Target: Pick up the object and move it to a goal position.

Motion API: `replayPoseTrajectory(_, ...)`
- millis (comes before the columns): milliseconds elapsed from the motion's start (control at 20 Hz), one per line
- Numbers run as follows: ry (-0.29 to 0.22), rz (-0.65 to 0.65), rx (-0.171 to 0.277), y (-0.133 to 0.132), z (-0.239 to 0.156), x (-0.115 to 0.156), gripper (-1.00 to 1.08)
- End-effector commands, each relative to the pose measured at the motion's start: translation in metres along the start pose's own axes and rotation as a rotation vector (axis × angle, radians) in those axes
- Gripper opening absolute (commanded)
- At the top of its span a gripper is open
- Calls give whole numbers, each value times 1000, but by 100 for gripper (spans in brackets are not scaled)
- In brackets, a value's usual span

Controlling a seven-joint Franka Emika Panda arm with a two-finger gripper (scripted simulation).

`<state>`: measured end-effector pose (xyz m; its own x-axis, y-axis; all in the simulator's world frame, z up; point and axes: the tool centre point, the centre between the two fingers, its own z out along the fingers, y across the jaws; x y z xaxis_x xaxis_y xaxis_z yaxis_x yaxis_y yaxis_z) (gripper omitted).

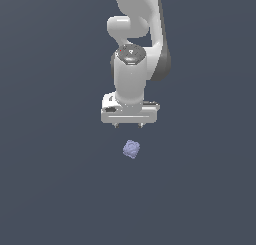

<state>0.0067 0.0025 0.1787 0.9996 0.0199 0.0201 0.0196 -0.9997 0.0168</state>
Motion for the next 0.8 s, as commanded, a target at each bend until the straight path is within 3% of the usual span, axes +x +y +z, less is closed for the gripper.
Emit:
replayPoseTrajectory(0,0,0,0,0,0,0,100)
replayPoseTrajectory(400,-16,-59,25,-29,5,-6,100)
replayPoseTrajectory(750,-16,-47,25,-29,7,-5,100)
